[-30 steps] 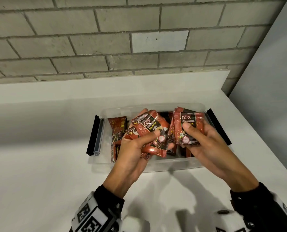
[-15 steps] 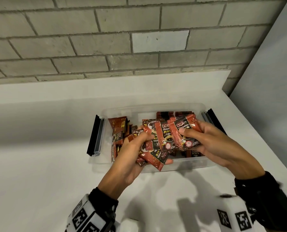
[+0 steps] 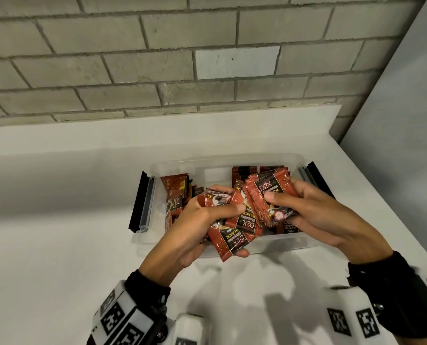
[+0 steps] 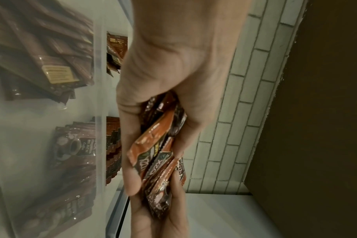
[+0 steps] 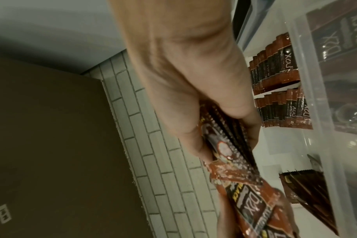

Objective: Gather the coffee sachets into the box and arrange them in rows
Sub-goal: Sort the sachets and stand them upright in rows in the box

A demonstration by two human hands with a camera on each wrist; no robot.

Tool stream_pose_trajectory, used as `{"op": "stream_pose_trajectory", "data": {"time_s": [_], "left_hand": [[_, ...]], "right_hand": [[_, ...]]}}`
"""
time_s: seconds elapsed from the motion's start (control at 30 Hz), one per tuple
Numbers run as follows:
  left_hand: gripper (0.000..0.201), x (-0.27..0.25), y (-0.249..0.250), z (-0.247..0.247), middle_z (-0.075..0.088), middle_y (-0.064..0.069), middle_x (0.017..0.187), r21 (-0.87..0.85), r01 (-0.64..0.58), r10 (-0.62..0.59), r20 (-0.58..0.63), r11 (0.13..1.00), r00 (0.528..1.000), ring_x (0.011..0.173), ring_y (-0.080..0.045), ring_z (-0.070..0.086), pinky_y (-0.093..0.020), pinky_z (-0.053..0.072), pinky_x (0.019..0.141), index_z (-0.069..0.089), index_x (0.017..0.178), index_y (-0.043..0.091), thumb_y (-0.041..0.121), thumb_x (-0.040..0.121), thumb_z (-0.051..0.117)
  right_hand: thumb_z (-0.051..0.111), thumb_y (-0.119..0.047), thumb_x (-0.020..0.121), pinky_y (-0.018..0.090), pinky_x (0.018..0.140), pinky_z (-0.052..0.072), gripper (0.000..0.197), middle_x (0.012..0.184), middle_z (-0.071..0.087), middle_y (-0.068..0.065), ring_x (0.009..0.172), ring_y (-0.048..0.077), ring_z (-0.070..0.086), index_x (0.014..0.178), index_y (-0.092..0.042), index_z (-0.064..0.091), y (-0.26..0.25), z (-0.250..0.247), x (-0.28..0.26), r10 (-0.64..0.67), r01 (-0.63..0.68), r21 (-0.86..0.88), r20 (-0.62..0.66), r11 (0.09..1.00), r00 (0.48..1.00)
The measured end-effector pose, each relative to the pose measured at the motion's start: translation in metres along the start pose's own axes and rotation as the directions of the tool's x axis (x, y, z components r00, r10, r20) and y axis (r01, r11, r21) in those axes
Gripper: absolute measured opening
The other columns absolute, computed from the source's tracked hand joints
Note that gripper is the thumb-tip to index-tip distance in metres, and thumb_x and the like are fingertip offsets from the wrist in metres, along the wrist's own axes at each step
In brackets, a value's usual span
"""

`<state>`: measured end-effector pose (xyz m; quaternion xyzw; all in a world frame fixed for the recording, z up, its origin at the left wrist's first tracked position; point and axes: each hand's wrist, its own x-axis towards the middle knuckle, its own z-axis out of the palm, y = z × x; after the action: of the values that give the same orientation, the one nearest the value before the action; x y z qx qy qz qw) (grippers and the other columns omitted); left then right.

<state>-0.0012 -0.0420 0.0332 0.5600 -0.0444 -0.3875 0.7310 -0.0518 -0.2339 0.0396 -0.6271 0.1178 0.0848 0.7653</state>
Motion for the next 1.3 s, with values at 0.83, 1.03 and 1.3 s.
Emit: {"op": "stream_pose_trajectory", "data": {"time_s": [0.83,1.03,1.3], "left_hand": [[0.026,0.003,0.007,0.005,0.073,-0.016,0.091,0.049,-0.101,0.107,-0.128,0.994,0.986,0.075,-0.03,0.072,-0.053,0.058,0.066,0.063,0.103,0.001,-0.001,0.078,0.07],[0.013,0.006,0.002,0.003,0.073,-0.013,0.09,-0.106,-0.057,0.038,-0.171,0.993,0.984,0.085,-0.035,0.07,-0.059,0.048,0.092,0.057,0.094,0.01,0.006,0.082,0.063],[0.025,0.011,-0.004,-0.003,0.068,-0.016,0.106,-0.213,-0.19,0.117,-0.315,0.959,0.942,0.1,-0.029,0.066,-0.043,0.052,0.088,0.057,0.106,0.01,0.002,0.083,0.062]], "right_hand": [[0.058,-0.014,0.086,0.017,0.075,0.054,0.03,0.106,0.072,-0.005,0.098,0.008,0.068,0.115,-0.023,0.059,-0.015,0.002,-0.005,-0.06,0.063,-0.135,0.025,0.989,0.998],[0.055,-0.008,0.09,0.028,0.085,0.055,0.037,0.114,0.07,0.001,0.103,0.015,0.067,0.124,-0.021,0.051,-0.012,0.002,0.0,-0.052,0.053,-0.097,0.007,0.994,0.999],[0.063,-0.011,0.079,0.028,0.073,0.059,0.027,0.097,0.073,0.009,0.086,0.014,0.071,0.106,-0.007,0.063,-0.005,-0.003,-0.004,0.028,-0.001,0.199,-0.134,0.98,0.991]]}}
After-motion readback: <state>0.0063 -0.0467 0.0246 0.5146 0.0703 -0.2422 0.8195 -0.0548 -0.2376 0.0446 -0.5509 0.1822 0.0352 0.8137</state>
